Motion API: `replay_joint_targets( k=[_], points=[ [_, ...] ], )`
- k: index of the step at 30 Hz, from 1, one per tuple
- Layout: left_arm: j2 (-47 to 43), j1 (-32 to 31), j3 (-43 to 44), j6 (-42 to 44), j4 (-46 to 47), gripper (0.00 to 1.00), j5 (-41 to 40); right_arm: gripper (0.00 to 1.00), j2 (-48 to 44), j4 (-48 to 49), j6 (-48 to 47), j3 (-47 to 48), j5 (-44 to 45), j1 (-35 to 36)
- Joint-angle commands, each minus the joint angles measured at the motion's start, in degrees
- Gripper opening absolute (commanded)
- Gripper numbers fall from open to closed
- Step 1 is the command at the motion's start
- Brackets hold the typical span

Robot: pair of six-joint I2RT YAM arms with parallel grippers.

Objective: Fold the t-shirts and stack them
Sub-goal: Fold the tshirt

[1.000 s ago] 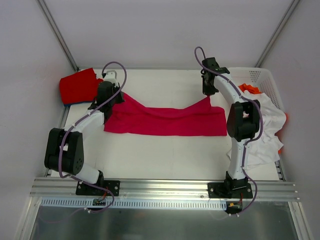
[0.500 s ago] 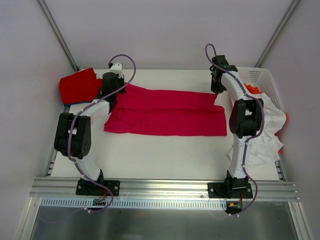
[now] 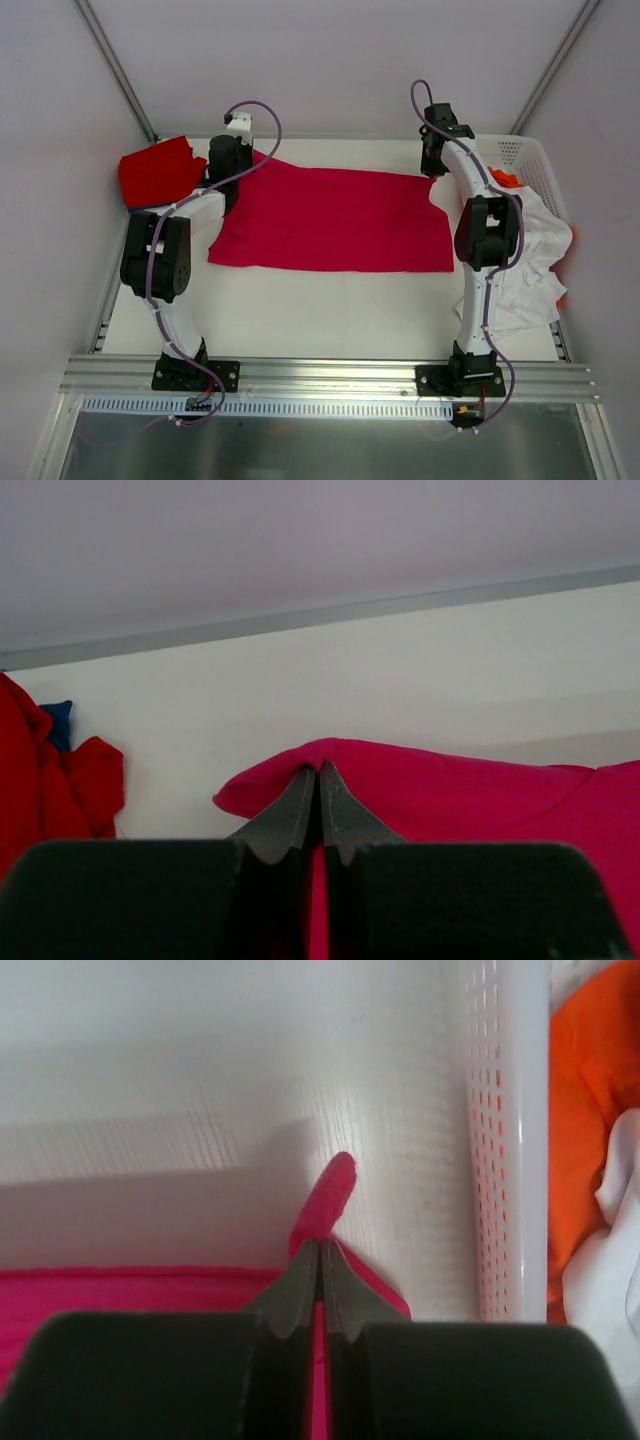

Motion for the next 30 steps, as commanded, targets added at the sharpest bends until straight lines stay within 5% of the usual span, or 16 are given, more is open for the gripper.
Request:
replay_joint_targets(
  k=[1,16,30],
  points=[
    [0.8,0.0,3.7,3.4,6.0,0.00,-1.8,0.01,0.7,0.6,-1.8,6.7,-0.8,-0.6],
    [4.9,0.0,4.4,4.1,10.2,0.00,-2.8,0.00,4.1,2.8,-3.3,7.3,-1.1,-0.8],
    [-6.3,0.1,-17.1,9.0,26.5,0.00,-3.7,0.00,-2.8,3.6,-0.8,-5.1,0.8,-0.9]
  ],
)
